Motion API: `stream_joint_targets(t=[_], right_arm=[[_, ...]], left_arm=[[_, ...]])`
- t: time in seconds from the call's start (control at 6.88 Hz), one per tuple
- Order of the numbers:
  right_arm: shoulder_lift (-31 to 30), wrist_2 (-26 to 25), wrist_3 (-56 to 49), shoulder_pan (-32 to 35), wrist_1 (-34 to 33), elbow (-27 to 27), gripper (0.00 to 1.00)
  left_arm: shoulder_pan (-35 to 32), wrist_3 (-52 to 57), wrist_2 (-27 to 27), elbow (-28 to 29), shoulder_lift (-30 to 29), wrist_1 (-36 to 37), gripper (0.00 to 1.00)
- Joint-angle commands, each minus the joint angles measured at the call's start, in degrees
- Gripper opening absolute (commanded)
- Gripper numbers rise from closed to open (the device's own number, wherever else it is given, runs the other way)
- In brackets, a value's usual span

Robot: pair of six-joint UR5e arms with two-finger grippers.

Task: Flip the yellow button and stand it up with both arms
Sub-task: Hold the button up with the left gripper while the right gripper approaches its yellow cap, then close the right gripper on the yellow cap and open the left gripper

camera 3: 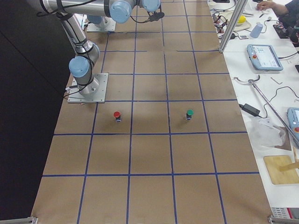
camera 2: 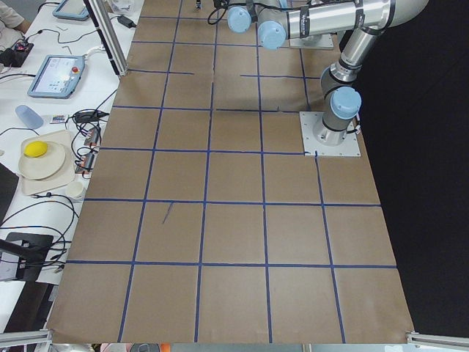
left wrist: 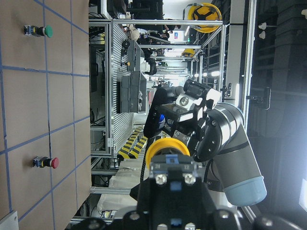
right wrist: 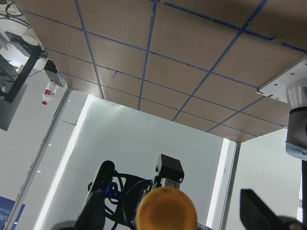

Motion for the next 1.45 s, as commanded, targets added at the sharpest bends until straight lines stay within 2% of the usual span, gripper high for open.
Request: stream_joint_targets(t=[0.0, 0.15, 0.44, 0.73, 0.87, 1.02, 1.31], right_arm=[[0.37, 1.52, 0.00, 0.05, -0.08, -0.01, 0.97], [0.54, 1.52, 0.00, 0.05, 0.00, 0.08, 0.87], [0.55, 1.52, -0.09, 0.05, 0.00, 0.08, 0.48], [0.37, 1.52, -0.26, 0.05, 0.09, 0.08, 0.30], [0.46, 1.43, -0.26, 0.05, 0.01, 0.08, 0.26], [0.54, 1.43, -0.26, 0.05, 0.00, 0.08, 0.24], [0.55, 1.26, 0.00, -0.12, -0.17, -0.09, 0.24]], left_arm=[[0.00, 0.00, 0.01, 0.00, 0.06, 0.00, 0.03], [0.00, 0.00, 0.01, 0.00, 0.07, 0.00, 0.03], [0.00, 0.00, 0.10, 0.00, 0.07, 0.00, 0.03], [0.00, 0.00, 0.19, 0.00, 0.15, 0.09, 0.04], [0.00, 0.00, 0.53, 0.09, 0.50, 0.00, 0.13], [0.00, -0.70, 0.63, 0.00, 0.42, -0.17, 0.87], [0.00, -1.32, 0.71, 0.09, 0.85, -0.09, 0.89]])
